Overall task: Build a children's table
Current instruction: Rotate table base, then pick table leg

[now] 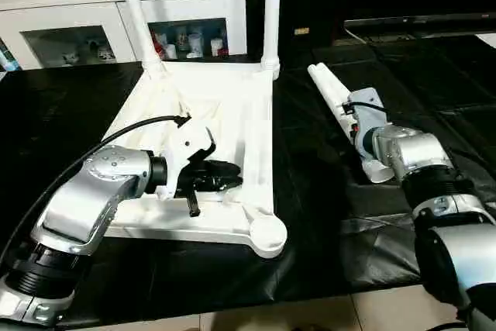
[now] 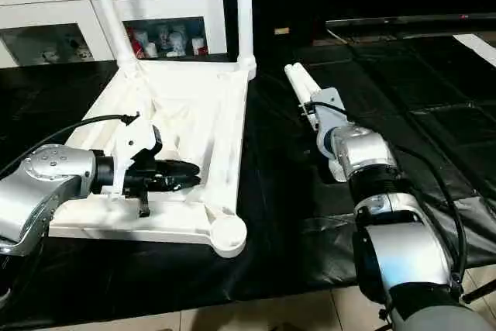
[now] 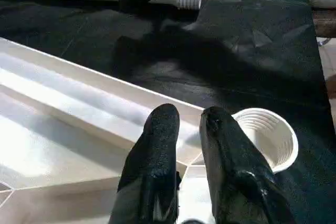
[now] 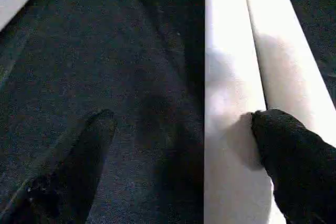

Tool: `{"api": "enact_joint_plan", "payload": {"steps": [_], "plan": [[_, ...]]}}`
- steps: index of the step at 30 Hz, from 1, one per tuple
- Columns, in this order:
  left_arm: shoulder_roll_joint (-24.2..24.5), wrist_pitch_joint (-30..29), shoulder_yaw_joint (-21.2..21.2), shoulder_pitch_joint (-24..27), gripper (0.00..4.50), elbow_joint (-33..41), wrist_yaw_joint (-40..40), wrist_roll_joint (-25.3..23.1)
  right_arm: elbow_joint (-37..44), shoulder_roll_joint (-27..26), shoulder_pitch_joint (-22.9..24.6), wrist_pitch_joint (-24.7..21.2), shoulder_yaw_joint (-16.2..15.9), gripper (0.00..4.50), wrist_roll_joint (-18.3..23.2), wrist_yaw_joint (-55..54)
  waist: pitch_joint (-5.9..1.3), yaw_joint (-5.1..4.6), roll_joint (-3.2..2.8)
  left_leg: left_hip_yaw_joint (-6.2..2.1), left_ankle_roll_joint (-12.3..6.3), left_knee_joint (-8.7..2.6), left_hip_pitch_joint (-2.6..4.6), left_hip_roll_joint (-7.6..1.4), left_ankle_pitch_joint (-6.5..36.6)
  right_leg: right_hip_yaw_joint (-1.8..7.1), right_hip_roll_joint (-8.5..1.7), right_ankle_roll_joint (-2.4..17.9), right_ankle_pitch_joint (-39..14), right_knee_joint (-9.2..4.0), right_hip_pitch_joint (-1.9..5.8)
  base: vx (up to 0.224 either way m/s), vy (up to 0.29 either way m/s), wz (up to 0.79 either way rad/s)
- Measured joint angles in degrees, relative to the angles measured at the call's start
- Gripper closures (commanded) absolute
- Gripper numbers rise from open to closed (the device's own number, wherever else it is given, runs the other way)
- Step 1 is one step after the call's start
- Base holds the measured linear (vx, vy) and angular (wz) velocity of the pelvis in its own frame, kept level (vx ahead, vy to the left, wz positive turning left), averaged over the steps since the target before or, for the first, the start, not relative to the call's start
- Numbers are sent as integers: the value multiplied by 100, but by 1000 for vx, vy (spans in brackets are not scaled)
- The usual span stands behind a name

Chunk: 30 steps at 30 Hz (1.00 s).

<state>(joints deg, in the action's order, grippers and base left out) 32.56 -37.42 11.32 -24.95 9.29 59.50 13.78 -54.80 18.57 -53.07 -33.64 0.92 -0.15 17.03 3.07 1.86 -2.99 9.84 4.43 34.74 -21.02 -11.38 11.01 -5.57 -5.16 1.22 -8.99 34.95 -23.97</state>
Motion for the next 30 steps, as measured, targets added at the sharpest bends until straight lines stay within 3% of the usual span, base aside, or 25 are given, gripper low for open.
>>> {"api": "enact_joint_plan", "payload": {"steps": [6,15,27,28,30], "plan": [[2,-16,32,0,352,1,-47,3,-135,14,-102,-79,95,60,49,-88,0,1,0,-1,0,2,0,0,0,0,0,0,0,2,0,0,0,0],[19,-39,40,0,352,3,-100,6,-364,190,-166,-136,177,60,53,-14,0,1,0,-1,0,6,-3,0,0,0,0,0,0,2,-1,0,0,0],[70,-55,98,-1,352,56,-104,6,-664,279,-260,-596,167,60,141,567,0,10,1,-1,0,14,-4,-3,0,-1,0,0,0,6,1,0,0,0],[71,-55,98,-1,352,70,-104,7,-671,284,-267,-612,166,91,166,599,0,9,1,-1,0,15,-4,-3,0,-1,0,0,0,6,2,0,0,0],[72,-55,98,-1,352,74,-107,8,-675,286,-269,-625,168,97,174,653,0,8,2,-1,0,15,-4,-3,0,-1,0,0,0,7,2,0,0,0]]}}
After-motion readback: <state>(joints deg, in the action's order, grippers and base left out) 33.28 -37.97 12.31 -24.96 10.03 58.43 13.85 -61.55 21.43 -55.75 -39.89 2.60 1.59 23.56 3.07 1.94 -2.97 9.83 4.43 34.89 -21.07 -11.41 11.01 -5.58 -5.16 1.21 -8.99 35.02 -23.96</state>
